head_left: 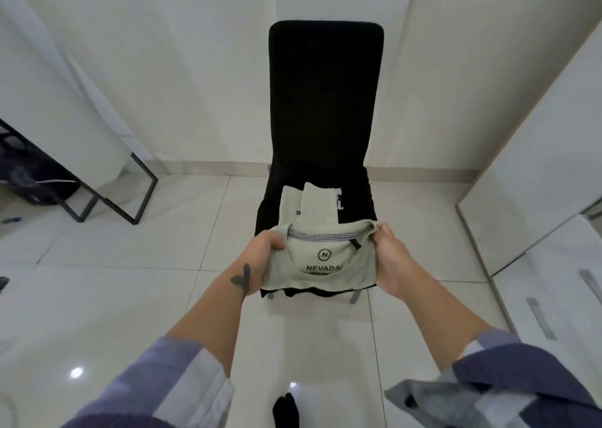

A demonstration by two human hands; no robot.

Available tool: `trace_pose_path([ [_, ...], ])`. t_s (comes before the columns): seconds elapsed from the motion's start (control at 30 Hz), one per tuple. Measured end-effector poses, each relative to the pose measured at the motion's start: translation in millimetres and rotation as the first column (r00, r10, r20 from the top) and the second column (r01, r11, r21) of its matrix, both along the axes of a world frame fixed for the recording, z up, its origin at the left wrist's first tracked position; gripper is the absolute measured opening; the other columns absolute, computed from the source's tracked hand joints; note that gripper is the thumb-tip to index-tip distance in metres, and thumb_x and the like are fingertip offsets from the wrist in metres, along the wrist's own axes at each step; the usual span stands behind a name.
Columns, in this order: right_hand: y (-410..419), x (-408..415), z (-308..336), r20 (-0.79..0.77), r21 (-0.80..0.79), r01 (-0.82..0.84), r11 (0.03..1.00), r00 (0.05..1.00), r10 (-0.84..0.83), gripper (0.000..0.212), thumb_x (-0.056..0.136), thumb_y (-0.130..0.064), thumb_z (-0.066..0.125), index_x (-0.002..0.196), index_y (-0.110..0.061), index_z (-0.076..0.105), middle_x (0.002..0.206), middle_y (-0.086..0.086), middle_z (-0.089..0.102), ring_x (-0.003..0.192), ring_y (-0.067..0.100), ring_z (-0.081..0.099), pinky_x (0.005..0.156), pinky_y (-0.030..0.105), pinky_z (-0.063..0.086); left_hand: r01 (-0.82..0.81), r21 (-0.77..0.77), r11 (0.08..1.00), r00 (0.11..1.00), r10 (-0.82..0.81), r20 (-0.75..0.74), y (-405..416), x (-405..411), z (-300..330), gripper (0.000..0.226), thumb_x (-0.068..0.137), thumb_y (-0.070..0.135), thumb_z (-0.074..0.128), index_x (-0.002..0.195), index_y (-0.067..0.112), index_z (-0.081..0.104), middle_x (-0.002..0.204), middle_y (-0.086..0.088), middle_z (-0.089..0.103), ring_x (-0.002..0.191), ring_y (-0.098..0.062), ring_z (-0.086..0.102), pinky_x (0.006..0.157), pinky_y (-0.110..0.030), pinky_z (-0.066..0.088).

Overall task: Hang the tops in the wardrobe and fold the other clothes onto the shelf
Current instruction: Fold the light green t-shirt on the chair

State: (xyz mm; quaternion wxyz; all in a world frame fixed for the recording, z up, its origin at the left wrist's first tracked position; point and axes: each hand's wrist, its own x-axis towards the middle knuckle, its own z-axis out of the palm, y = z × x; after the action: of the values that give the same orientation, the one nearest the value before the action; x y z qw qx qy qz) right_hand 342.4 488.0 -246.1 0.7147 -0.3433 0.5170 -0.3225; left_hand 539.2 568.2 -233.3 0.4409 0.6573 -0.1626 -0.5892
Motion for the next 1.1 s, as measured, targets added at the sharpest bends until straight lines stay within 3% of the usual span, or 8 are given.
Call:
trace_pose_path([
  [0.17, 10, -6, -35, -0.069, 0.057, -0.010, 0.998, 0.998, 0.014, 0.023, 0.103, -0.029, 0.034, 0.092, -0.025, 0.054, 0.101, 0.001, 0.063, 0.089, 0.021, 0.061, 0.079, 0.041, 0.051, -0.014, -0.003, 1.000, 1.000, 0.014, -0.005, 9, -8, -32, 0.033, 0.083, 0.004, 0.036, 0.099, 0.017, 0.062, 0.092, -0.009, 0.065, 0.076, -0.028, 0.060, 0.066, -0.033, 0.050],
  [0.3, -13, 7, -44, -0.070, 0.039, 0.018, 0.999, 0.997, -0.015, 0.020, 0.104, -0.026, 0.033, 0.099, -0.020, 0.052, 0.104, 0.005, 0.061, 0.086, 0.020, 0.060, 0.068, 0.035, 0.051, -0.058, -0.014, 0.998, 0.996, 0.059, 0.071, -13, 4, -41, 0.021, 0.084, 0.003, 0.039, 0.091, 0.017, 0.054, 0.093, -0.009, 0.060, 0.077, -0.026, 0.057, 0.065, -0.032, 0.047],
  [0.43, -61, 31, -57, -0.041, 0.002, 0.039, 0.999, 0.998, -0.039, 0.019, 0.103, -0.024, 0.033, 0.097, -0.017, 0.050, 0.105, 0.009, 0.056, 0.090, 0.021, 0.055, 0.082, 0.035, 0.046, -0.068, -0.035, 0.997, 0.989, 0.071, 0.129, -61, 29, -53, 0.018, 0.076, 0.011, 0.048, 0.093, 0.018, 0.051, 0.107, -0.015, 0.058, 0.088, -0.029, 0.055, 0.079, -0.039, 0.045],
  [0.53, -108, 54, -73, -0.042, -0.007, 0.054, 0.999, 0.998, -0.054, 0.021, 0.103, -0.024, 0.032, 0.100, -0.017, 0.051, 0.107, 0.010, 0.058, 0.096, 0.022, 0.055, 0.088, 0.037, 0.047, -0.066, -0.070, 0.995, 0.982, 0.077, 0.172, -111, 51, -71, 0.017, 0.084, 0.007, 0.044, 0.095, 0.018, 0.049, 0.111, -0.016, 0.057, 0.094, -0.029, 0.055, 0.085, -0.042, 0.045],
  [0.73, -215, 96, -138, -0.163, -0.079, 0.121, 0.990, 0.978, -0.132, 0.023, 0.103, -0.025, 0.030, 0.094, -0.022, 0.051, 0.105, 0.005, 0.058, 0.095, 0.019, 0.056, 0.083, 0.033, 0.048, -0.136, -0.193, 0.972, 0.951, 0.183, 0.248, -215, 88, -142, 0.016, 0.091, 0.008, 0.050, 0.101, 0.019, 0.046, 0.098, -0.004, 0.056, 0.088, -0.020, 0.055, 0.075, -0.033, 0.046],
  [0.83, -261, 114, -176, -0.271, -0.164, 0.134, 0.977, 0.946, -0.175, 0.021, 0.102, -0.026, 0.029, 0.093, -0.024, 0.049, 0.106, 0.006, 0.057, 0.099, 0.021, 0.055, 0.091, 0.038, 0.046, -0.118, -0.244, 0.963, 0.902, 0.207, 0.379, -258, 103, -184, 0.018, 0.095, 0.020, 0.052, 0.111, 0.018, 0.045, 0.096, 0.002, 0.057, 0.085, -0.013, 0.057, 0.077, -0.034, 0.048],
  [0.97, -299, 130, -218, -0.423, -0.288, 0.115, 0.951, 0.875, -0.234, 0.019, 0.102, -0.024, 0.027, 0.103, -0.016, 0.045, 0.090, -0.003, 0.050, 0.085, 0.013, 0.049, 0.070, 0.025, 0.041, -0.047, -0.222, 0.974, 0.790, 0.172, 0.588, -297, 115, -233, 0.023, 0.097, 0.026, 0.050, 0.116, 0.016, 0.044, 0.091, 0.005, 0.055, 0.083, -0.016, 0.056, 0.074, -0.030, 0.041],
  [1.1, -314, 135, -256, -0.633, -0.374, -0.049, 0.926, 0.743, -0.216, 0.026, 0.103, -0.025, 0.025, 0.111, -0.009, 0.044, 0.084, 0.000, 0.049, 0.082, 0.019, 0.049, 0.069, 0.030, 0.035, -0.009, -0.128, 0.992, 0.631, 0.105, 0.768, -315, 125, -273, 0.022, 0.096, 0.031, 0.049, 0.114, 0.019, 0.051, 0.106, 0.000, 0.059, 0.100, -0.022, 0.055, 0.080, -0.036, 0.046],
])
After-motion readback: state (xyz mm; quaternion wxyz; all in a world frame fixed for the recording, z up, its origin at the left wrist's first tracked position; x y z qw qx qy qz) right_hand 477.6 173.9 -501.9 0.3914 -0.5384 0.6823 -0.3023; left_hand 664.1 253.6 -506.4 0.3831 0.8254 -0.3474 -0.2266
